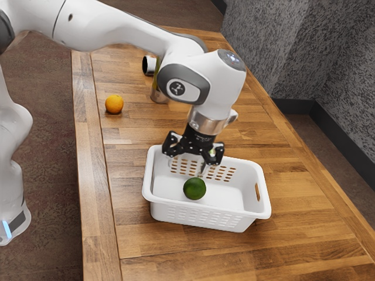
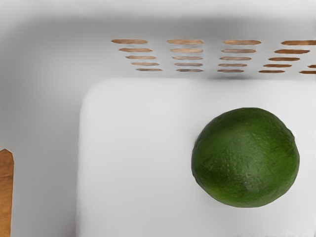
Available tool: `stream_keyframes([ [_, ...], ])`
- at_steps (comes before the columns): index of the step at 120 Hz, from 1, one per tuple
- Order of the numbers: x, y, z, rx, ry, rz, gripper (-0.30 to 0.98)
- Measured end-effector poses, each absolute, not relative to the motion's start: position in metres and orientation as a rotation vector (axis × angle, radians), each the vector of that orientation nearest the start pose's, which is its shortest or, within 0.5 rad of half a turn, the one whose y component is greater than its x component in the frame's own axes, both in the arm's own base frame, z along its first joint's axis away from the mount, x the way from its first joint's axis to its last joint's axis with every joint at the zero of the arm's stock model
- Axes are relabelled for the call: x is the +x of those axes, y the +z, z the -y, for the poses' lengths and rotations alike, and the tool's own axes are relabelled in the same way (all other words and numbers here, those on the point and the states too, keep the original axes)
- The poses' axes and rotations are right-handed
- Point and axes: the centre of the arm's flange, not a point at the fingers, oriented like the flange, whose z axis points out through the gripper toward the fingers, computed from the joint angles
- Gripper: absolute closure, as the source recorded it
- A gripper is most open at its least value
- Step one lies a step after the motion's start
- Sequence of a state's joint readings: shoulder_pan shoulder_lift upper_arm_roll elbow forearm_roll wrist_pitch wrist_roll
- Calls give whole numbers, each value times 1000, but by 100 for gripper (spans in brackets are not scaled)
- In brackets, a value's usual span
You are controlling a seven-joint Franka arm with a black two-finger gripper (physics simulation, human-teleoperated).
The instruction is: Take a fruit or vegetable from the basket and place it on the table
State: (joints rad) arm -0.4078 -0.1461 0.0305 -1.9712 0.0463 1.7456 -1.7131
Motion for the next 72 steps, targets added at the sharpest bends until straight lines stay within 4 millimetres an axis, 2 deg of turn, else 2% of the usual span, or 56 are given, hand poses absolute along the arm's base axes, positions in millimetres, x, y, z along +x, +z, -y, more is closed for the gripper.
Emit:
stream_keyframes([
  [9, 475, 526, 184, -2441, -7, 1842, 0],
  [25, 488, 507, 180, -2464, 9, 1809, 0],
  [38, 495, 500, 180, -2497, 11, 1784, 0],
  [72, 495, 486, 181, -2560, 62, 1736, 0],
])
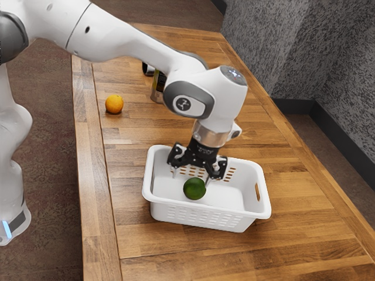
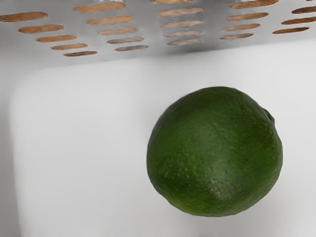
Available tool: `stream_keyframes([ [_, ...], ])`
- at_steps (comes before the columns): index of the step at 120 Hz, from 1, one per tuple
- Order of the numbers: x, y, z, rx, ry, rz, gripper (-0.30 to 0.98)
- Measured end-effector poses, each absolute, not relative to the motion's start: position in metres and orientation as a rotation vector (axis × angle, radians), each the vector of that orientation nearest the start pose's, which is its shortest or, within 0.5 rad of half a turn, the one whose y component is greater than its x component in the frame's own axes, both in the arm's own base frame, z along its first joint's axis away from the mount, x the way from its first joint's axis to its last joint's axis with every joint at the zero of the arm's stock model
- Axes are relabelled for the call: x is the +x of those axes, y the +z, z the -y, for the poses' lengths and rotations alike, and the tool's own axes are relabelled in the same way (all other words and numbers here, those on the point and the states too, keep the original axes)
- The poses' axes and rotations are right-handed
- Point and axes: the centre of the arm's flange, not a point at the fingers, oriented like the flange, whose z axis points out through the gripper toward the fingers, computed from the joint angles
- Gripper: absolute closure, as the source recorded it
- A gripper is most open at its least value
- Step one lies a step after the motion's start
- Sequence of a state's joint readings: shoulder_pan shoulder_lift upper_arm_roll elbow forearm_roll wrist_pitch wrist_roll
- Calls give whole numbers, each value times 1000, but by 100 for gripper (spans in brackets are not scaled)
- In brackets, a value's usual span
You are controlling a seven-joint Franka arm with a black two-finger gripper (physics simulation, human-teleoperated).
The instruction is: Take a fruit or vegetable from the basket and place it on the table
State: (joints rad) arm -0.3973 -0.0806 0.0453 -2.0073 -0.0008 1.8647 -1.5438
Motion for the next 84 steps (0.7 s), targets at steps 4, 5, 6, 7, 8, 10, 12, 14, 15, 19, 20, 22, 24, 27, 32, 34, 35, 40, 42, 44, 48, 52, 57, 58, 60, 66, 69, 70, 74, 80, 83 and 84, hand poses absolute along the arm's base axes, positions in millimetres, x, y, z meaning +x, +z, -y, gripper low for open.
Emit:
stream_keyframes([
  [4, 497, 482, 176, -2555, 83, 1750, 0],
  [5, 498, 481, 174, -2553, 88, 1754, 0],
  [6, 499, 480, 172, -2550, 94, 1760, 0],
  [7, 500, 479, 170, -2547, 99, 1765, 0],
  [8, 501, 478, 168, -2545, 104, 1770, 0],
  [10, 502, 477, 164, -2539, 113, 1781, 0],
  [12, 504, 476, 159, -2535, 120, 1790, 0],
  [14, 506, 475, 156, -2531, 126, 1799, 0],
  [15, 506, 474, 154, -2529, 128, 1803, 0],
  [19, 509, 472, 148, -2525, 138, 1815, 0],
  [20, 510, 471, 147, -2524, 141, 1817, 0],
  [22, 511, 470, 145, -2523, 147, 1821, 0],
  [24, 511, 469, 144, -2524, 152, 1822, 0],
  [27, 512, 468, 143, -2527, 158, 1823, 0],
  [32, 513, 466, 144, -2534, 166, 1818, 0],
  [34, 513, 465, 144, -2537, 168, 1814, 0],
  [35, 513, 465, 145, -2539, 170, 1812, 0],
  [40, 513, 463, 148, -2550, 174, 1800, 0],
  [42, 513, 463, 149, -2555, 175, 1795, 0],
  [44, 512, 462, 150, -2560, 176, 1789, 0],
  [48, 512, 460, 153, -2569, 182, 1779, 0],
  [52, 512, 459, 155, -2576, 188, 1770, 0],
  [57, 512, 456, 157, -2584, 195, 1761, 0],
  [58, 512, 456, 157, -2586, 196, 1760, 0],
  [60, 513, 455, 157, -2589, 198, 1756, 0],
  [66, 513, 453, 157, -2597, 201, 1749, 0],
  [69, 514, 453, 157, -2601, 202, 1746, 0],
  [70, 514, 453, 157, -2602, 202, 1746, 0],
  [74, 515, 451, 156, -2605, 204, 1742, 0],
  [80, 516, 449, 154, -2608, 206, 1739, 0],
  [83, 517, 448, 153, -2609, 208, 1738, 0],
  [84, 517, 448, 153, -2609, 208, 1737, 0],
])
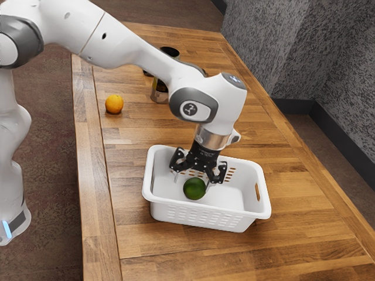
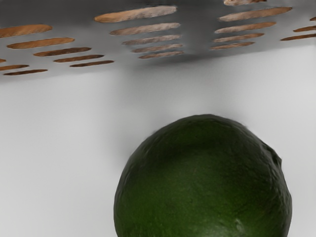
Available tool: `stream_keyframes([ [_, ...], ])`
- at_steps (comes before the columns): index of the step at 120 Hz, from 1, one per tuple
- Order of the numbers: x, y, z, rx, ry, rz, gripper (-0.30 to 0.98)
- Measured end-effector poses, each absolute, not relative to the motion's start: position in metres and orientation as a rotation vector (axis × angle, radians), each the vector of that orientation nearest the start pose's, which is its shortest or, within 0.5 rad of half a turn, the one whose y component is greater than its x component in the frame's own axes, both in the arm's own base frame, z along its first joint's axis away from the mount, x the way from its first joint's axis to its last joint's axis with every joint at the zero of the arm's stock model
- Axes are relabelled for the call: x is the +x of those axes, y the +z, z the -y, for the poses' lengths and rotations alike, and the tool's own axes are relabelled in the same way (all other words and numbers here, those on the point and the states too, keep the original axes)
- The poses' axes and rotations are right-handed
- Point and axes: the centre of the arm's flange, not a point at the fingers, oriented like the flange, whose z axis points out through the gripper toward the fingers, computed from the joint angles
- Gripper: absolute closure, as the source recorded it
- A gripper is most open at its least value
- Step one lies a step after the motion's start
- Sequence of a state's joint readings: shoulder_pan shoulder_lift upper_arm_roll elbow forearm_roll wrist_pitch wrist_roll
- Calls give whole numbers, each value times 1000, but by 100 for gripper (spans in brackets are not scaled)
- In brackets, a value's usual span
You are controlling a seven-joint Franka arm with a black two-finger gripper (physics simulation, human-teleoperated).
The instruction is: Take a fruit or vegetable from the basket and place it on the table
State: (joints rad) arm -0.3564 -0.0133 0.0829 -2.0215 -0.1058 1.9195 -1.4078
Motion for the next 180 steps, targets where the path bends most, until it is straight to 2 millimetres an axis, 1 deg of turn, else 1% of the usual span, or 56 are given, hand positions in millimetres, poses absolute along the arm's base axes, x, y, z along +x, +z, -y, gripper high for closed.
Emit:
stream_keyframes([
  [37, 524, 437, 139, -2613, 247, 1741, 0],
  [65, 530, 438, 129, -2627, 242, 1751, 0],
  [83, 534, 433, 125, -2634, 232, 1756, 0],
  [99, 534, 430, 129, -2649, 234, 1745, 0],
  [129, 529, 431, 154, -2700, 227, 1671, 0],
  [143, 528, 430, 160, -2714, 227, 1646, 0],
  [159, 529, 428, 159, -2715, 226, 1645, 0],
  [180, 536, 419, 146, -2693, 232, 1677, 0],
])
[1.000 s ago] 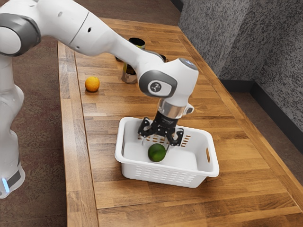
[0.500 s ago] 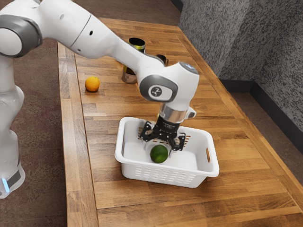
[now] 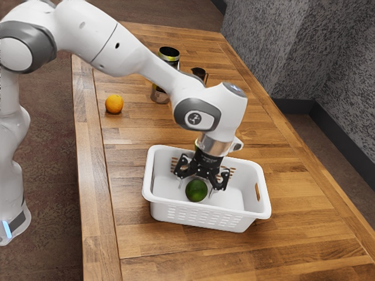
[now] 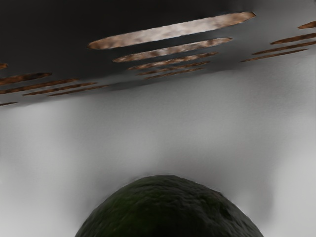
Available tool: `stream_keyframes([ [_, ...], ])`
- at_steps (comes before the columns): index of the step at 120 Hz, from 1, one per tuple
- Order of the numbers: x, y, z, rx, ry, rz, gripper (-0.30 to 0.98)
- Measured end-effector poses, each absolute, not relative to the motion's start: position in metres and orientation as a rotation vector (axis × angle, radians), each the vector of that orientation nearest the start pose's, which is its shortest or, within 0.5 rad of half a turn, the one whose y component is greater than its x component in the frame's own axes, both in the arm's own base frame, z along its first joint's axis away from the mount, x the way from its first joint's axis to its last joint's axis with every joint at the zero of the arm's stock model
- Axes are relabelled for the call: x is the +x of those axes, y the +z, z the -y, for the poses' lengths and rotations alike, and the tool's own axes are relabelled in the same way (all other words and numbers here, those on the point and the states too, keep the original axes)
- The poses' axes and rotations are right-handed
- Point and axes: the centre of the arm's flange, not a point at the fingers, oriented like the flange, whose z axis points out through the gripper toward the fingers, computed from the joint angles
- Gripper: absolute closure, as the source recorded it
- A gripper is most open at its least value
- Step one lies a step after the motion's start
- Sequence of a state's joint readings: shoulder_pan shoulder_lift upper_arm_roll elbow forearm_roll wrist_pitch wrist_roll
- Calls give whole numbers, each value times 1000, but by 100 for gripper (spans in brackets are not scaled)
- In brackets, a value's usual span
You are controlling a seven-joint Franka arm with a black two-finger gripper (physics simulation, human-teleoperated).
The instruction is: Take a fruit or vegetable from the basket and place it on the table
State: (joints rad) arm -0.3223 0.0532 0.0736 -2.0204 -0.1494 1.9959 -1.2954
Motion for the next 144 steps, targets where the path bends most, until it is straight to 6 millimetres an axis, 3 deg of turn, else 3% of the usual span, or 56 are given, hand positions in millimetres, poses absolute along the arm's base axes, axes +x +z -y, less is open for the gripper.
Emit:
stream_keyframes([
  [31, 539, 412, 147, -2699, 229, 1674, 1],
  [49, 539, 413, 148, -2704, 222, 1674, 28],
  [67, 541, 419, 148, -2712, 205, 1679, 35],
  [77, 546, 463, 150, -2766, 85, 1664, 37],
  [95, 549, 653, 143, -2859, -386, 1535, 37],
  [101, 548, 684, 122, -2832, -459, 1489, 37],
  [109, 557, 685, 75, -2767, -439, 1448, 39],
  [115, 571, 661, 36, -2717, -371, 1405, 39],
  [121, 588, 623, -6, -2672, -283, 1357, 39],
  [131, 598, 568, -114, -2597, -159, 1363, 40],
  [134, 597, 553, -138, -2591, -130, 1350, 40],
  [138, 598, 539, -154, -2604, -104, 1304, 40],
  [144, 603, 527, -154, -2651, -95, 1196, 40],
])
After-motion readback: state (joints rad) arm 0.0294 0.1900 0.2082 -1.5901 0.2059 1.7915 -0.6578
